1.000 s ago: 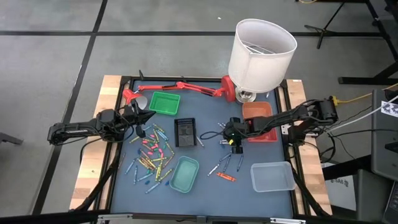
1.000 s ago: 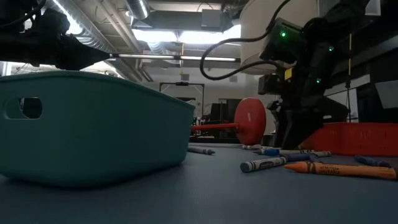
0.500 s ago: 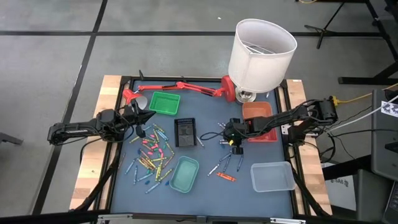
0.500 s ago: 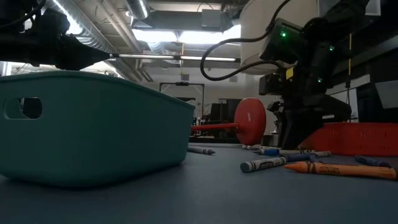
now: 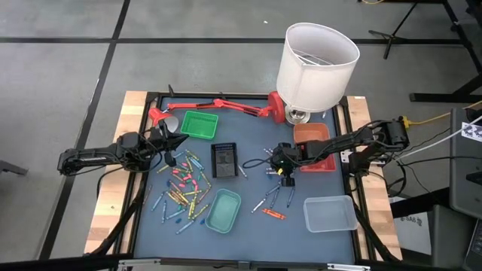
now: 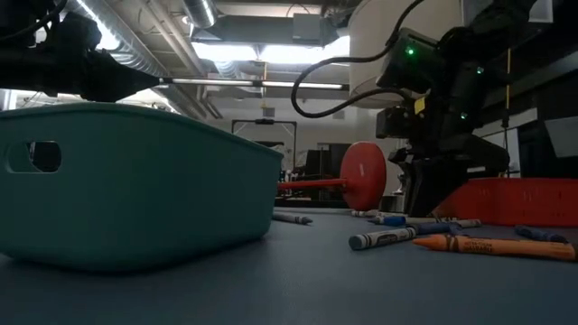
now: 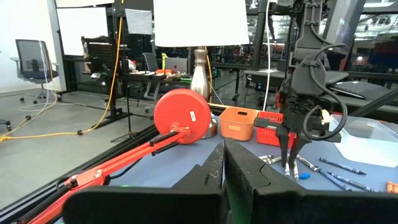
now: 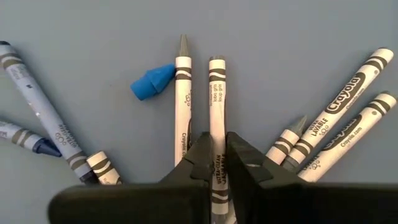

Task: Sort crayons
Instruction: Put the gray crayon into the white bin

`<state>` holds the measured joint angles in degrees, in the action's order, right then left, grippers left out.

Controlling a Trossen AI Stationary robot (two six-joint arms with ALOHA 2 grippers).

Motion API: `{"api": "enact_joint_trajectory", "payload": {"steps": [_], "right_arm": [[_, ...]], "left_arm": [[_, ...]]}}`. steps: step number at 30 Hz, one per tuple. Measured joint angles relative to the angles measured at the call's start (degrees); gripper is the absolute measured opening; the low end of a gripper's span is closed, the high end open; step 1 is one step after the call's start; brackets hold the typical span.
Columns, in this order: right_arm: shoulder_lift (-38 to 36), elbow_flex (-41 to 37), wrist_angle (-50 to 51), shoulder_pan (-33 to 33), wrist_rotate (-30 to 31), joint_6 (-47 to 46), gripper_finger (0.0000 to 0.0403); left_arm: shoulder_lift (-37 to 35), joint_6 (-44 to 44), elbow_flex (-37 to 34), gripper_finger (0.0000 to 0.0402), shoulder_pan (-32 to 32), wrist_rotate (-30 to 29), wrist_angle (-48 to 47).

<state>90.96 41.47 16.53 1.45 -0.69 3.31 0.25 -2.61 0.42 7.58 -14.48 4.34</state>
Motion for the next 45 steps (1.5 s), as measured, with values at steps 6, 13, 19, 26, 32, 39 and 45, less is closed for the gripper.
{"api": "enact_joint_trajectory", "payload": {"steps": [6, 13, 19, 26, 32, 39, 45], "right_arm": [[-1.4, 0.3, 1.9, 0.0, -0.5, 0.0, 0.0025], [-3.2, 7.8, 13.1, 0.0, -0.5, 0.0, 0.0025], [-3.3, 15.8, 26.8, 0.1, -3.5, -0.5, 0.0025], [-3.3, 21.5, 37.0, 5.0, -10.5, -5.7, 0.0026], [-3.3, 23.6, 43.4, 14.6, -12.9, -16.9, 0.0026], [-3.3, 23.7, 45.0, 27.7, -13.0, -35.6, 0.0026], [-3.3, 23.7, 45.2, 38.1, -11.0, -48.0, 0.0026]], "left_arm": [[0.0, 0.0, 0.0, 0.0000, 0.0, 0.0, 0.0], [0.0, 0.0, 0.0, 0.0000, 0.0, 0.0, 0.0], [0.0, 0.0, 0.0, 0.0000, 0.0, 0.0, 0.0], [0.0, 0.0, 0.0, 0.0000, 0.0, 0.0, 0.0], [0.0, 0.0, 0.0, 0.0000, 0.0, 0.0, 0.0], [0.0, 0.0, 0.0, 0.0000, 0.0, 0.0, 0.0], [0.0, 0.0, 0.0, 0.0000, 0.0, 0.8, 0.0]]}}
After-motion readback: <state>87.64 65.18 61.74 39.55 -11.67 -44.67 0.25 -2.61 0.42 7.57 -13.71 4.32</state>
